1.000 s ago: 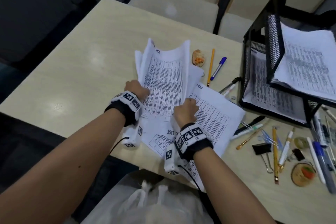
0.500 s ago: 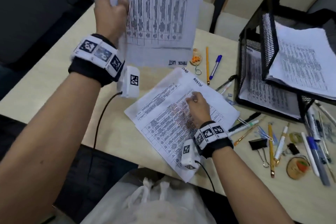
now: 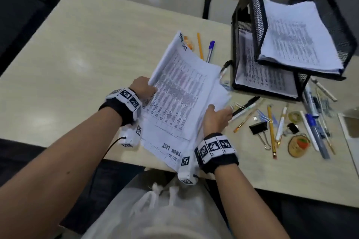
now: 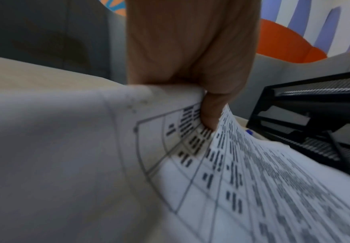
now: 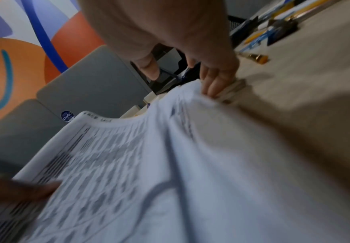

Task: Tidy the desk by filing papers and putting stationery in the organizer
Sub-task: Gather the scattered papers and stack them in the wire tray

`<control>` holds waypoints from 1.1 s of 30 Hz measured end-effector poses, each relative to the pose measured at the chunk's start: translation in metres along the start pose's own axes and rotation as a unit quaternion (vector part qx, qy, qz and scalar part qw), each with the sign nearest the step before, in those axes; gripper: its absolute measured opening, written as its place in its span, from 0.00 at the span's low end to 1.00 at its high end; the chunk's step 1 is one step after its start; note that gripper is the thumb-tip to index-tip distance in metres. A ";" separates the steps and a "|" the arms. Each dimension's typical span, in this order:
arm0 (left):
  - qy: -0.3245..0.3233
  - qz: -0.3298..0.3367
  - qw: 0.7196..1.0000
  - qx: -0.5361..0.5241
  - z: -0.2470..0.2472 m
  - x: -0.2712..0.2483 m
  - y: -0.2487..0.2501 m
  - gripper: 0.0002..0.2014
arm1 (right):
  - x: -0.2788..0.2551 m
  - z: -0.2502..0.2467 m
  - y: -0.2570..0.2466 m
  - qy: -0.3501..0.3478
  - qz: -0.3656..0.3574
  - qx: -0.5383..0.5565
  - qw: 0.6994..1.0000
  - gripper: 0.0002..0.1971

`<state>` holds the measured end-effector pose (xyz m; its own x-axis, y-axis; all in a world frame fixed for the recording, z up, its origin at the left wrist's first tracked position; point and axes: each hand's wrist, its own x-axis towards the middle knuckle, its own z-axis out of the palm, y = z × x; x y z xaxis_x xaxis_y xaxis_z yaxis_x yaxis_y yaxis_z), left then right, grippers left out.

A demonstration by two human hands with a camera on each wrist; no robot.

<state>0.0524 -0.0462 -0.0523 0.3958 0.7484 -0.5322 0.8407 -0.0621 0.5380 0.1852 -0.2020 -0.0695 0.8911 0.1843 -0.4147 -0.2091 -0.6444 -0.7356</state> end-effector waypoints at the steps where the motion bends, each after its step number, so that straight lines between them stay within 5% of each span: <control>1: -0.016 0.010 1.000 -0.012 0.004 -0.002 0.002 0.10 | -0.002 0.003 0.000 -0.013 0.009 0.004 1.000 0.31; 5: -0.039 0.028 0.994 -0.102 0.007 -0.014 0.003 0.37 | -0.008 0.002 0.001 -0.036 0.013 -0.041 0.998 0.33; 8: -0.054 0.074 0.990 -0.108 -0.007 -0.026 0.002 0.26 | -0.006 -0.012 -0.007 0.005 -0.001 -0.066 0.998 0.35; 11: -0.026 0.124 0.969 -0.210 -0.035 -0.040 0.006 0.16 | -0.009 -0.025 -0.029 0.001 -0.026 0.049 0.998 0.36; 15: 0.014 0.224 0.900 -0.373 -0.073 -0.053 0.022 0.07 | -0.028 -0.045 -0.085 -0.139 -0.106 0.205 0.963 0.14; 19: 0.105 0.308 0.847 -0.419 -0.096 -0.065 0.049 0.08 | -0.041 -0.068 -0.147 -0.096 -0.265 0.233 0.931 0.08; 23: 0.119 0.324 0.839 -0.419 -0.102 -0.071 0.056 0.05 | -0.043 -0.077 -0.155 -0.096 -0.327 0.281 0.897 0.13; 27: 0.121 0.308 0.838 -0.435 -0.094 -0.073 0.047 0.28 | -0.036 -0.057 -0.126 -0.102 -0.298 0.263 0.912 0.17; 30: 0.101 0.300 0.839 -0.443 -0.085 -0.068 0.044 0.33 | -0.031 -0.039 -0.113 -0.111 -0.281 0.252 0.919 0.20; 33: 0.076 0.264 0.870 -0.409 -0.069 -0.060 0.035 0.34 | -0.026 -0.028 -0.109 -0.124 -0.272 0.220 0.929 0.20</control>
<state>0.0321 -0.0476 0.0436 0.5422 0.8402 -0.0099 -0.0124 0.0198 0.9997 0.1957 -0.1574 0.0364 0.8038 0.5948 0.0115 0.0517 -0.0505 -0.9974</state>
